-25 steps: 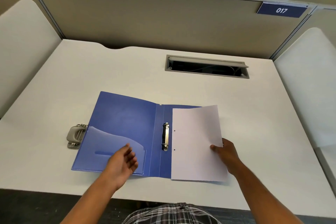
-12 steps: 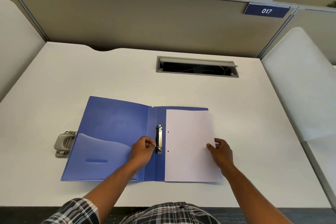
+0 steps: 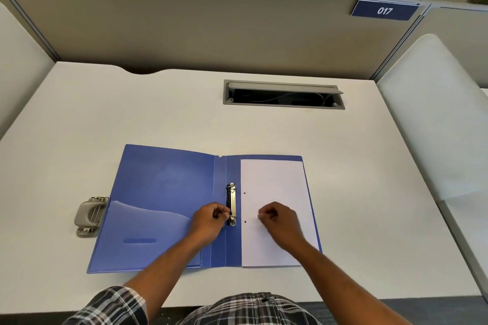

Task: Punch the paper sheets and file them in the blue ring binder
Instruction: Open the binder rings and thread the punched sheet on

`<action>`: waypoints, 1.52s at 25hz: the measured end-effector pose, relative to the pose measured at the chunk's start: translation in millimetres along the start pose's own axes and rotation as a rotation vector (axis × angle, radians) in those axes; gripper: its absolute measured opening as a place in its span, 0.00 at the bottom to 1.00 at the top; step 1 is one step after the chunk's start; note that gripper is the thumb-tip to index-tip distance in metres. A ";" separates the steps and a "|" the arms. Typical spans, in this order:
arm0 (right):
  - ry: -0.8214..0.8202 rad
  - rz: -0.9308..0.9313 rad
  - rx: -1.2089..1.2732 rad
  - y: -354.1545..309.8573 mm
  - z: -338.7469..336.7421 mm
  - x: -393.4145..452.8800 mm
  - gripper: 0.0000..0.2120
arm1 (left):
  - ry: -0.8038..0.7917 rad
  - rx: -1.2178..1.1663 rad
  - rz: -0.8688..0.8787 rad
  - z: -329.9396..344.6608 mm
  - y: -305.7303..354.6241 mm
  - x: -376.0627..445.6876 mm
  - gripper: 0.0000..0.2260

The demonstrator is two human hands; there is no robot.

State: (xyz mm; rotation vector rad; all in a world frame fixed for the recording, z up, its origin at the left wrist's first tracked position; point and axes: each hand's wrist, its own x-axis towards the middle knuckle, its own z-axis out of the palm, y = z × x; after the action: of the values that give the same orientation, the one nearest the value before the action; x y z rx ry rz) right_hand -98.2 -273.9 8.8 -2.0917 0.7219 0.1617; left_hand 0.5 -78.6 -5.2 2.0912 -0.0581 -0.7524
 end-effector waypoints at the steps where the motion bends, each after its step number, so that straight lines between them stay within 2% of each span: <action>1: -0.059 -0.024 0.020 -6.7 9.8 1.7 0.02 | 0.002 0.011 0.007 0.9 -0.2 0.0 0.04; 5: -0.198 -0.095 0.002 -26.8 41.2 12.3 0.07 | -0.046 0.042 0.016 3.9 -0.4 0.5 0.03; 9: -0.170 -0.088 -0.069 -28.6 53.8 22.0 0.09 | -0.068 0.056 0.003 7.5 -1.0 0.3 0.04; 14: -0.145 -0.134 -0.139 -26.8 57.3 24.0 0.07 | -0.087 -0.010 -0.014 7.9 -4.4 1.4 0.05; 24: -0.209 -0.236 -0.193 -22.3 57.1 15.8 0.09 | -0.179 -0.083 -0.025 3.2 -12.8 0.1 0.07; 33: -0.225 -0.222 -0.149 -17.1 56.1 12.8 0.12 | -0.214 -0.133 -0.066 -0.6 -13.3 -3.9 0.08; 38: -0.224 -0.182 -0.057 -18.9 52.4 12.0 0.08 | -0.165 -0.100 -0.054 0.2 -8.8 -8.7 0.07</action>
State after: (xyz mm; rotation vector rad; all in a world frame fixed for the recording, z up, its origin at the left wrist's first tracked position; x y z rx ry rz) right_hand -70.1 -229.6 -13.3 -2.1382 0.3951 0.3130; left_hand -8.8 -70.7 -7.7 1.9394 -0.0536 -0.9410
